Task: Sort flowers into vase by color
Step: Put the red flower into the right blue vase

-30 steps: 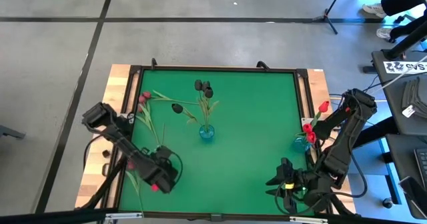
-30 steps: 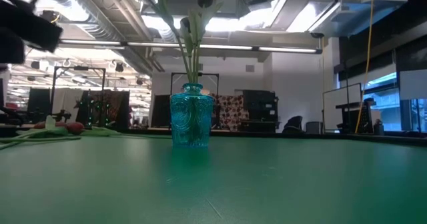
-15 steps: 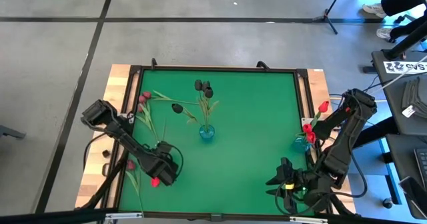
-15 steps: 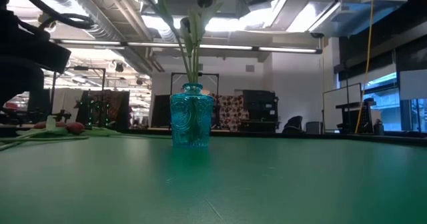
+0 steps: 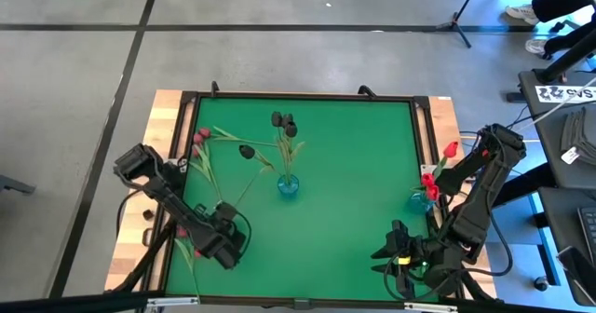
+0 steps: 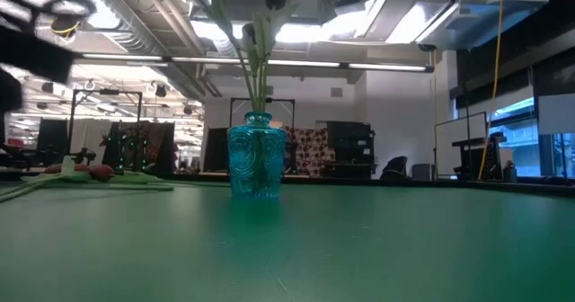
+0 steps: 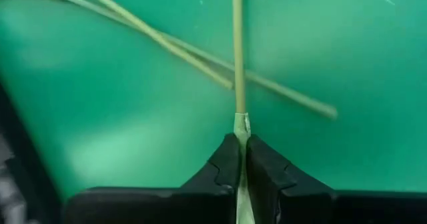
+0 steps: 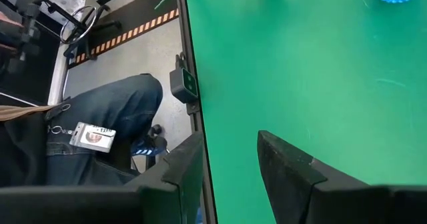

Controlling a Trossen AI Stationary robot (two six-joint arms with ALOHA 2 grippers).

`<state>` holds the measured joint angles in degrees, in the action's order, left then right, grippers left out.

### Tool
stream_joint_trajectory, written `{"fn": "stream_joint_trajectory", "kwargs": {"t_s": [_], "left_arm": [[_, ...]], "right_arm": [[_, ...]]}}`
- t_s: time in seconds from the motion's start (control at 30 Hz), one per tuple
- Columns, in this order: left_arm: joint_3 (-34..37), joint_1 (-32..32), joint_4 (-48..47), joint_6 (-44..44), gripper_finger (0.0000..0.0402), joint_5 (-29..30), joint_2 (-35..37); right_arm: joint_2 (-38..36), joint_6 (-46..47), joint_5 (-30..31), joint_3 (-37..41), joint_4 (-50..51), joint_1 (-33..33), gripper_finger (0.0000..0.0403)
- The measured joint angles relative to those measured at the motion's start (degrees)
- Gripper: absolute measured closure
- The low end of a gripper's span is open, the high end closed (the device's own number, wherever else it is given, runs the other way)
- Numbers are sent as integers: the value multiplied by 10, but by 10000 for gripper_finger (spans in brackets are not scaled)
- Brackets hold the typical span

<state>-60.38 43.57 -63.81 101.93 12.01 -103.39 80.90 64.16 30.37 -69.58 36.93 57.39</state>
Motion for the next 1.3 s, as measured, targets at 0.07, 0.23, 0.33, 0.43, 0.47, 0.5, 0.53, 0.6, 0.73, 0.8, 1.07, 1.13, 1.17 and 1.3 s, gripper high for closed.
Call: {"fn": "stream_joint_trajectory", "kwargs": {"t_s": [0.07, 0.23, 0.33, 0.43, 0.47, 0.5, 0.53, 0.6, 0.73, 0.8, 1.07, 1.13, 1.17, 1.3], "left_arm": [[-27, 10, -38, 0, 387, 0, 0], [-103, 34, -122, -2, 386, 11, 1], [-150, 50, -129, -40, 386, 51, 1], [-189, 71, -80, -165, 386, 120, 3], [-198, 78, -48, -215, 386, 147, 3], [-205, 82, -16, -261, 386, 169, 3], [-210, 83, 11, -304, 386, 180, 3], [-217, 77, 75, -390, 386, 183, 3], [-218, 45, 172, -486, 389, 167, 3], [-218, 23, 193, -510, 390, 142, 2], [-218, -32, 311, -646, 391, 89, -55], [-218, -38, 326, -669, 391, 84, -69], [-218, -43, 327, -677, 391, 84, -74], [-218, -59, 347, -685, 391, 85, -88]], "right_arm": [[0, 0, 0, 0, 0, 0, 260], [0, 0, 0, 0, 0, 0, 260], [0, 0, 0, 0, 0, 0, 260], [0, 0, 0, 0, -3, 0, 260], [0, 0, 0, 0, -4, 0, 260], [0, 0, 0, 0, -6, 0, 260], [0, 0, 0, 0, -9, 0, 260], [0, 0, 0, 0, -9, 0, 260], [0, 0, 0, 0, -9, 0, 260], [0, 0, 0, 0, -9, 0, 260], [0, 0, -17, 0, -14, 0, 260], [0, 0, -23, 0, -19, 0, 260], [0, 0, -26, 0, -24, 0, 260], [0, -1, -20, 0, -33, 0, 260]]}}
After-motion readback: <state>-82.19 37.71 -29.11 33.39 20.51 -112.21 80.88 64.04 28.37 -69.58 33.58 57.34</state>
